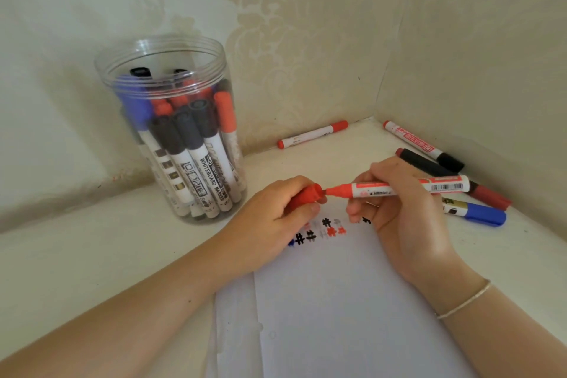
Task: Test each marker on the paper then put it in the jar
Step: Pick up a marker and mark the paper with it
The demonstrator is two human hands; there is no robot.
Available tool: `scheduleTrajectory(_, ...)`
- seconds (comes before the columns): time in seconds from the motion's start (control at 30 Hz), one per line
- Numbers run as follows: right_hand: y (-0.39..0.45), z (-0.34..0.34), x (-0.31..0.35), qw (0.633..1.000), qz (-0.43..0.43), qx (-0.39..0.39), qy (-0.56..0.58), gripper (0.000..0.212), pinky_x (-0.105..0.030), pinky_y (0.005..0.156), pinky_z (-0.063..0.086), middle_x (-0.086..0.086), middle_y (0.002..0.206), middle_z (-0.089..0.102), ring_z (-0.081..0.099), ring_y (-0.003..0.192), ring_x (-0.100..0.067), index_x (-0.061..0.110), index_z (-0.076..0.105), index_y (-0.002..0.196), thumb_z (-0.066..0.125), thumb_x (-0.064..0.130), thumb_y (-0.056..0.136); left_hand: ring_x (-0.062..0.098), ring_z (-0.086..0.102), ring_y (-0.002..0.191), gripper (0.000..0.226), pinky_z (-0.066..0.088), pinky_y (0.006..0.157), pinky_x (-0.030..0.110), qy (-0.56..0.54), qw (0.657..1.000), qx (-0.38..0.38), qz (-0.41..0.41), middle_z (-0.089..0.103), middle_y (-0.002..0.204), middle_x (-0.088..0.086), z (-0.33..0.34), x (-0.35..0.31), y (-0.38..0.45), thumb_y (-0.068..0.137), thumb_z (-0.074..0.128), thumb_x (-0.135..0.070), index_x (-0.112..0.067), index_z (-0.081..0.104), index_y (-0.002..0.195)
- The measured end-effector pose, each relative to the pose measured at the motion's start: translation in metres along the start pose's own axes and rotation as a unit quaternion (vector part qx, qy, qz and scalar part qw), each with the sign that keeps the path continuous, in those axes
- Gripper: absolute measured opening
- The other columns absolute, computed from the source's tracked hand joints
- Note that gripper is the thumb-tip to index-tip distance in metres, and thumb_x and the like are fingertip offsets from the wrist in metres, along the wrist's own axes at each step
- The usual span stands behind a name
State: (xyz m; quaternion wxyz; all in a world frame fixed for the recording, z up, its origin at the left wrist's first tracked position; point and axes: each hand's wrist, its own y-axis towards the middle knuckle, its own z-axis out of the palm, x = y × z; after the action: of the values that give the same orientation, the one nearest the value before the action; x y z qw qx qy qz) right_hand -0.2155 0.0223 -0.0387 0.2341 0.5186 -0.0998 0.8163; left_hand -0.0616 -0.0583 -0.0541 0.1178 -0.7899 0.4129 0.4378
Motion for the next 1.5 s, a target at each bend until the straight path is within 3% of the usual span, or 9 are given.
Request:
scheduleTrajectory(0.27, 0.001, -0.004, -0.008, 0.985, 0.011, -0.009, -0.170, 0.027, -0.024, 0.043, 0.036, -0.009, 0.047, 0.048, 0.041, 0.039, -0.020, 0.013, 0.049, 0.062, 0.067, 0.013, 0.083, 0.013, 0.054, 0.086, 0.020, 0.042, 0.079, 0.035, 0.032, 0.999, 0.002, 0.030, 0.064, 0.089, -0.007, 0.001, -0.001, 0.000, 0.090, 0.061, -0.026, -0.029, 0.065, 0.109)
scheduleTrajectory(0.43, -0.002, 0.000, -0.002, 0.993, 0.054, 0.075, -0.070, 0.023, -0.025, 0.044, 0.046, -0.020, 0.063, 0.060, 0.052, 0.043, -0.020, 0.005, 0.063, 0.067, 0.076, 0.023, 0.061, 0.014, 0.058, 0.083, 0.027, 0.044, 0.075, 0.031, -0.013, 0.998, 0.005, 0.060, 0.064, 0.086, -0.006, -0.002, -0.005, -0.003, 0.093, 0.047, -0.044, -0.029, 0.064, 0.108)
scheduleTrajectory(0.57, -0.003, 0.001, -0.002, 0.997, 0.062, 0.037, 0.023, 0.035, -0.032, 0.052, 0.052, -0.021, 0.069, 0.065, 0.061, 0.053, -0.026, -0.005, 0.063, 0.082, 0.059, 0.030, 0.082, 0.007, 0.043, 0.059, 0.024, 0.034, 0.057, 0.026, -0.072, 0.997, -0.031, 0.020, 0.047, 0.062, -0.006, -0.003, -0.003, -0.003, 0.095, 0.045, -0.041, -0.029, 0.066, 0.096)
scheduleTrajectory(0.67, -0.004, 0.002, -0.004, 0.998, 0.002, -0.037, -0.043, 0.013, -0.033, 0.045, 0.048, -0.016, 0.063, 0.059, 0.057, 0.043, -0.028, 0.004, 0.052, 0.083, 0.054, 0.012, 0.093, 0.007, 0.041, 0.053, 0.026, 0.031, 0.052, 0.026, -0.063, 0.997, -0.037, 0.009, 0.044, 0.056, -0.005, -0.003, -0.005, -0.005, 0.096, 0.046, -0.044, -0.029, 0.067, 0.092)
scheduleTrajectory(0.8, -0.007, 0.008, -0.001, 0.993, -0.028, -0.033, -0.111, 0.014, -0.035, 0.046, 0.052, -0.020, 0.064, 0.064, 0.061, 0.044, -0.030, 0.004, 0.048, 0.080, 0.055, 0.004, 0.092, 0.003, 0.041, 0.045, 0.038, 0.031, 0.049, 0.013, -0.019, 0.998, -0.057, -0.005, 0.044, 0.047, -0.013, -0.003, -0.009, -0.005, 0.088, 0.043, -0.053, -0.023, 0.068, 0.085)
scheduleTrajectory(1.1, -0.034, 0.049, 0.054, 0.983, -0.171, -0.049, -0.048, 0.026, -0.019, 0.036, 0.040, -0.014, 0.050, 0.058, 0.050, 0.029, -0.028, 0.008, 0.043, 0.068, 0.056, 0.000, 0.090, 0.006, 0.041, 0.038, 0.050, 0.026, 0.043, 0.008, 0.014, 0.965, -0.244, 0.098, 0.047, 0.042, -0.007, -0.015, -0.075, -0.020, 0.087, 0.048, -0.059, -0.018, 0.065, 0.063)
scheduleTrajectory(1.27, -0.025, 0.092, 0.078, 0.988, -0.154, 0.022, 0.021, 0.023, -0.030, 0.042, 0.048, -0.018, 0.053, 0.059, 0.056, 0.035, -0.028, 0.007, 0.044, 0.072, 0.058, 0.002, 0.090, 0.010, 0.046, 0.036, 0.050, 0.038, 0.043, 0.019, 0.036, 0.945, -0.314, 0.087, 0.051, 0.040, -0.007, -0.066, -0.110, -0.020, 0.088, 0.051, -0.056, -0.022, 0.061, 0.053)
scheduleTrajectory(1.4, 0.006, 0.135, 0.089, 0.988, -0.097, 0.099, 0.068, 0.024, -0.029, 0.048, 0.053, -0.018, 0.058, 0.063, 0.062, 0.044, -0.025, 0.007, 0.046, 0.072, 0.062, 0.007, 0.090, 0.011, 0.059, 0.048, 0.029, 0.047, 0.053, 0.025, 0.059, 0.909, -0.406, 0.069, 0.060, 0.052, -0.001, -0.118, -0.123, -0.016, 0.087, 0.061, -0.049, -0.023, 0.058, 0.074)
scheduleTrajectory(1.5, 0.022, 0.165, 0.091, 0.985, -0.064, 0.114, 0.115, 0.019, -0.030, 0.055, 0.057, -0.013, 0.059, 0.064, 0.066, 0.052, -0.024, 0.007, 0.049, 0.078, 0.065, 0.007, 0.088, 0.003, 0.065, 0.059, 0.029, 0.046, 0.056, 0.021, -0.083, 0.886, -0.454, 0.044, 0.064, 0.069, -0.005, -0.147, -0.120, -0.003, 0.083, 0.069, -0.040, -0.022, 0.048, 0.090)
